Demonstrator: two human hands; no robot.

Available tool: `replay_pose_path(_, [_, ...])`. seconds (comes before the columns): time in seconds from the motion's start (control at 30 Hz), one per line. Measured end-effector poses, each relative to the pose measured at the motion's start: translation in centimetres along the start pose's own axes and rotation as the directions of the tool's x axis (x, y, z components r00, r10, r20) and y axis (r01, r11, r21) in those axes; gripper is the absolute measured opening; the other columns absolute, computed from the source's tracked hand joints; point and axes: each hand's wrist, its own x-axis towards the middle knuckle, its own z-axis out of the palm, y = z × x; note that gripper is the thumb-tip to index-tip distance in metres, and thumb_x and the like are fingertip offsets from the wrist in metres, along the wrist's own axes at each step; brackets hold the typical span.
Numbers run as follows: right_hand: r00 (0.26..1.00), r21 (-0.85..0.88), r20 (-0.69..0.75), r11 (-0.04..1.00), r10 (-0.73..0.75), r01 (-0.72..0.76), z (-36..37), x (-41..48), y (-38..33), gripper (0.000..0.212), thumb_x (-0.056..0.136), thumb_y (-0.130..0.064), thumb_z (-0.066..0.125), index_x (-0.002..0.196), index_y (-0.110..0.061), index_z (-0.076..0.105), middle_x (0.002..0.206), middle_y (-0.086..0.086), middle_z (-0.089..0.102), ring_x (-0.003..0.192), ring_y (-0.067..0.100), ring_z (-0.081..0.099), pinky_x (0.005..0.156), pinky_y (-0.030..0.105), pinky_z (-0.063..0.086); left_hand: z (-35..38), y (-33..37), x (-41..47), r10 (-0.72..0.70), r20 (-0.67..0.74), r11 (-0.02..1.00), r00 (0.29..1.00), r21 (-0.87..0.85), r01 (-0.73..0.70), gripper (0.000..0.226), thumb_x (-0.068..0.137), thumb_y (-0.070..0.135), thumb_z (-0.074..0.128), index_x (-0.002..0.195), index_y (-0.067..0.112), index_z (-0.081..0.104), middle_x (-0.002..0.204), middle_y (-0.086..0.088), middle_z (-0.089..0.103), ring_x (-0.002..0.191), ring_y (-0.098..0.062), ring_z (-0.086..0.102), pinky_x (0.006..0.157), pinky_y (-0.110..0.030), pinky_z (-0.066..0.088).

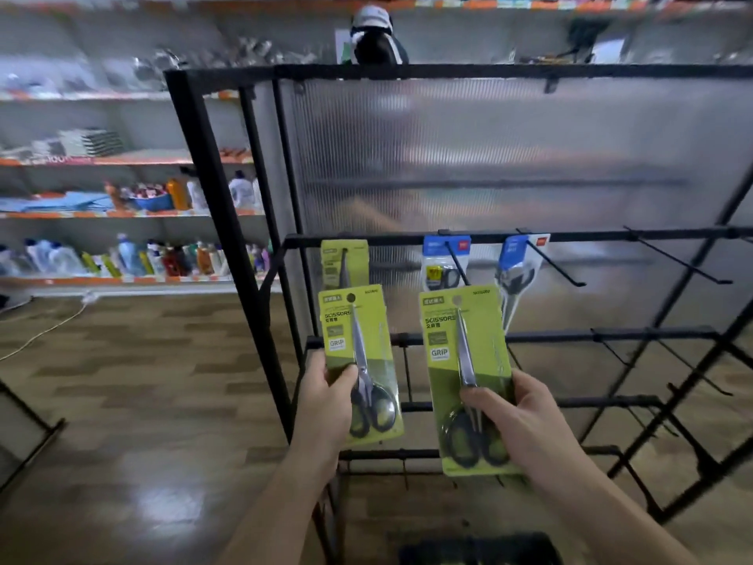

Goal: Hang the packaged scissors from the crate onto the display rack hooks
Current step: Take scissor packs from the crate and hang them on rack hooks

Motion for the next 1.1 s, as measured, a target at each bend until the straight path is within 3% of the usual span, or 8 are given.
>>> replay_pose_path(0.07, [0.999,0.009,0.033,1.000,0.004,-0.005,1.1,0.1,-0.2,0.015,0.095,-0.015,0.069,0.109,-0.020,0.068,0.091,0.001,0.079,0.085,0.020,0.077,0.078,0.038,0.063,-0.5,-0.5,0.6,-0.011,0.016,1.000,1.000,0.016,0.011,0.017,0.105,0.014,0.053,0.107,0.026,0.064,0.101,0.000,0.075,0.099,-0.020,0.071,0.084,-0.034,0.054])
replay_pose_path(0.2, [0.998,-0.018,0.063,1.000,-0.011,0.012,2.8,0.2,0.2,0.017,0.095,-0.017,0.068,0.111,-0.020,0.069,0.095,-0.001,0.079,0.088,0.018,0.077,0.080,0.036,0.062,-0.8,-1.0,1.7,-0.011,-0.005,1.000,1.000,0.012,0.011,0.022,0.106,0.014,0.054,0.103,0.035,0.061,0.101,0.010,0.072,0.087,0.000,0.069,0.068,-0.015,0.046])
replay_pose_path(0.4, [0.995,-0.011,0.092,0.999,-0.036,0.037,4.2,0.3,-0.2,0.014,0.096,-0.014,0.067,0.108,-0.021,0.070,0.092,-0.001,0.079,0.084,0.015,0.076,0.067,0.022,0.059,-1.6,-2.1,2.6,0.019,-0.024,0.998,1.000,0.062,-0.018,0.019,0.102,0.016,0.059,0.107,0.034,0.062,0.100,0.005,0.074,0.097,-0.018,0.070,0.093,-0.038,0.056])
replay_pose_path(0.57, [0.991,-0.009,0.128,0.999,-0.041,0.042,5.3,1.3,-0.6,0.015,0.096,-0.013,0.067,0.110,-0.020,0.069,0.093,0.000,0.079,0.085,0.016,0.076,0.068,0.023,0.059,-1.9,-2.1,3.6,0.038,-0.023,0.999,0.999,0.002,-0.038,0.022,0.103,0.016,0.060,0.103,0.037,0.064,0.103,0.010,0.074,0.099,-0.010,0.069,0.087,-0.029,0.052])
replay_pose_path(0.73, [0.993,-0.026,0.116,0.999,-0.034,0.037,6.0,2.8,-0.5,0.015,0.095,-0.014,0.068,0.110,-0.018,0.069,0.091,0.001,0.079,0.082,0.014,0.076,0.067,0.022,0.057,-1.9,-2.1,5.8,-0.023,0.009,1.000,1.000,0.013,0.023,0.016,0.104,0.022,0.059,0.106,0.035,0.067,0.097,0.015,0.076,0.098,-0.009,0.071,0.091,-0.035,0.054])
replay_pose_path(0.93, [0.994,-0.039,0.110,0.999,-0.020,0.024,7.3,4.6,-0.1,0.014,0.095,-0.017,0.069,0.109,-0.020,0.070,0.094,0.003,0.079,0.089,0.021,0.076,0.084,0.040,0.063,-1.5,-1.2,10.3,-0.095,-0.016,0.994,0.995,0.054,0.096,0.009,0.102,0.032,0.060,0.108,0.026,0.059,0.100,0.002,0.067,0.084,-0.011,0.061,0.065,-0.025,0.045])
replay_pose_path(1.0, [0.992,-0.045,0.125,0.998,-0.028,0.034,7.8,5.1,-0.2,0.013,0.096,-0.016,0.068,0.107,-0.021,0.071,0.093,0.003,0.078,0.089,0.022,0.076,0.081,0.037,0.062,-1.4,-0.9,12.4,-0.137,-0.041,0.987,0.990,0.080,0.140,0.017,0.099,0.033,0.064,0.107,0.019,0.060,0.095,-0.004,0.067,0.078,-0.016,0.061,0.062,-0.027,0.046])
replay_pose_path(1.1, [0.987,-0.053,0.153,0.997,-0.041,0.050,8.4,5.6,-0.1,0.013,0.097,-0.016,0.067,0.109,-0.020,0.071,0.092,0.001,0.078,0.086,0.016,0.075,0.071,0.024,0.058,-1.1,-0.7,15.1,-0.192,-0.070,0.979,0.979,0.055,0.196,0.026,0.090,0.035,0.073,0.106,0.017,0.063,0.100,-0.005,0.073,0.091,-0.020,0.068,0.068,-0.031,0.051])
